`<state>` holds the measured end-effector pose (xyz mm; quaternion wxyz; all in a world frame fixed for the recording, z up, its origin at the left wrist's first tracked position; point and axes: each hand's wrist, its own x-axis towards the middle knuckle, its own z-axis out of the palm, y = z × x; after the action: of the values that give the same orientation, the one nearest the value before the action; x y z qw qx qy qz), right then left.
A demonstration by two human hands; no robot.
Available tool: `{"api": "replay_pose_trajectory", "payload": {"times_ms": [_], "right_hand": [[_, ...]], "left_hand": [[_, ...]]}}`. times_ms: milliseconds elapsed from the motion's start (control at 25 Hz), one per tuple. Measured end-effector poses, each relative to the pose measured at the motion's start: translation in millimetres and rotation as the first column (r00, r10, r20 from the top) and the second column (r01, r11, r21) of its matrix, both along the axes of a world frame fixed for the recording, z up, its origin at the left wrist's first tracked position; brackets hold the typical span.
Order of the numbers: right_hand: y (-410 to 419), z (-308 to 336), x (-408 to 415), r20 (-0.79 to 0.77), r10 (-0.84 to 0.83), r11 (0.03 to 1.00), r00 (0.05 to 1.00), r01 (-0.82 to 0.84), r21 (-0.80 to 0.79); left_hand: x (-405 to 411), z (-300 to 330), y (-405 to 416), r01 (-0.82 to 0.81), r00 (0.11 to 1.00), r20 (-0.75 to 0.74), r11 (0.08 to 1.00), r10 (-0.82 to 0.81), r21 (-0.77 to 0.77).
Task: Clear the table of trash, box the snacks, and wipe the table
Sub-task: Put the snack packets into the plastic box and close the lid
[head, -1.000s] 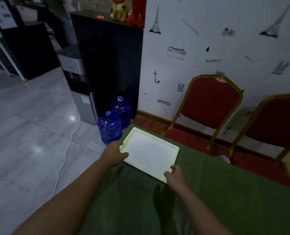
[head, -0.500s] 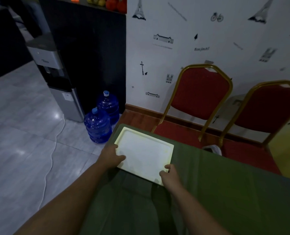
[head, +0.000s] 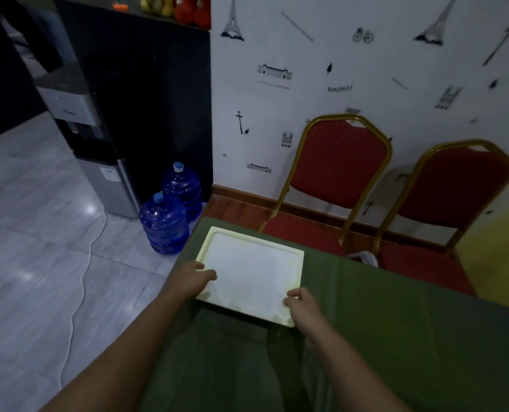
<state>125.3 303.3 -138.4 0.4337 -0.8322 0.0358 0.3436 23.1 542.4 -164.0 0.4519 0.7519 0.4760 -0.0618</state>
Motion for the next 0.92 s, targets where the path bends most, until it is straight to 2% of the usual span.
{"api": "replay_pose_trajectory", "payload": {"times_ms": [320, 560, 680, 920], "right_hand": [[-61.4, 68.0, -0.3, 0.147, -0.031, 0.995, 0.989, 0.017, 0.098], [-150.9, 125.7, -32.1, 0.264, -0.031, 0.982, 0.964, -0.02, 0.19], [-215.0, 145.1, -58.1, 0.287, -0.028, 0.979, 0.958, -0.032, 0.203], [-329.7, 149.1, -98.4, 0.309, -0.057, 0.981, 0.949, -0.004, 0.194]], "left_hand": [[-0.7, 73.1, -64.9, -0.003, 0.984, 0.18, 0.996, -0.014, 0.089], [-33.1, 133.7, -155.1, -0.036, 0.952, 0.305, 0.982, -0.022, 0.184], [-57.5, 147.8, -216.0, -0.041, 0.938, 0.346, 0.983, -0.023, 0.178], [-103.3, 143.1, -327.5, -0.008, 0.941, 0.337, 0.989, -0.043, 0.149]]}}
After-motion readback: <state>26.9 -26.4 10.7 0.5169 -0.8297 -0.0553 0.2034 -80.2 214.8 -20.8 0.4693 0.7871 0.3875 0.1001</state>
